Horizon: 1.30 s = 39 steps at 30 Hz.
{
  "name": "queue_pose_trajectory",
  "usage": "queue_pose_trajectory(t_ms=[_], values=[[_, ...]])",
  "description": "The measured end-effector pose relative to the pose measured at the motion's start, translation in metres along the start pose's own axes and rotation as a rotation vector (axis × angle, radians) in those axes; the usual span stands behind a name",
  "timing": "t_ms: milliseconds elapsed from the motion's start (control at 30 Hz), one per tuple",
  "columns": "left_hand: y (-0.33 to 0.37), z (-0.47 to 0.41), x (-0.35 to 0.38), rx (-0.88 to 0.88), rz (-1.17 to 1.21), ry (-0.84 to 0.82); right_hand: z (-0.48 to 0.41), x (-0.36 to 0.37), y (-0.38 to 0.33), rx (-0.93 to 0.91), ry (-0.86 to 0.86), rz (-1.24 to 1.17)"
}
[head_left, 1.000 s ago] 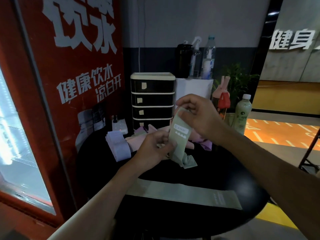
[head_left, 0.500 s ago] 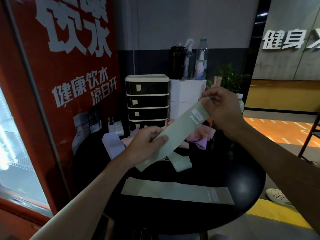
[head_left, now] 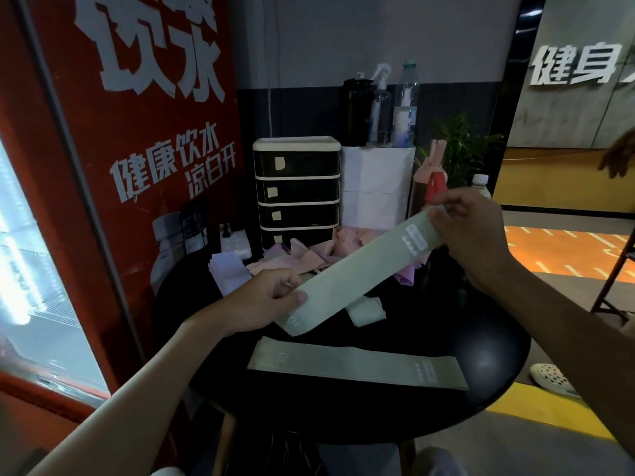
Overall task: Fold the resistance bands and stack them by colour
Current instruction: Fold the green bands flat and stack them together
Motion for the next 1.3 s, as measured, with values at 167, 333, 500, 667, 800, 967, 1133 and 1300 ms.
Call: queue_pose_trajectory(t_ms=[167, 333, 500, 667, 800, 967, 1133, 1300], values=[[-0.016, 0.010, -0.011, -0.037, 0.061, 0.017, 0.026, -0.012, 0.023, 0.063, 0.001, 0.006], [-0.030, 0.020, -0.025, -0.038, 0.104, 0.248, 0.063, -0.016, 0.062, 0.143, -0.195, 0.208], [-0.047, 0.027, -0.026, -0.071, 0.096, 0.396, 0.103, -0.016, 0.089, 0.203, -0.367, 0.364], [-0.056, 0.029, -0.016, -0.068, 0.054, 0.420, 0.125, -0.020, 0.093, 0.220, -0.388, 0.395], [-0.060, 0.031, -0.009, -0.062, -0.023, 0.393, 0.135, -0.018, 0.097, 0.226, -0.404, 0.436], [-0.064, 0.034, -0.006, -0.049, -0.063, 0.381, 0.141, -0.018, 0.099, 0.221, -0.426, 0.476], [-0.067, 0.034, -0.003, -0.067, -0.075, 0.392, 0.143, -0.018, 0.101, 0.239, -0.430, 0.471], [-0.070, 0.036, -0.002, -0.060, -0.068, 0.423, 0.145, -0.017, 0.103, 0.224, -0.420, 0.468]])
Point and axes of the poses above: each hand's wrist, its own z-axis away from the middle knuckle, its own x-axis out of the palm, y = z × x, the point moved 8 cm from there along -z, towards the middle knuckle, and after that the axes turned 2 degrees about -x, right-handed, at the moved point
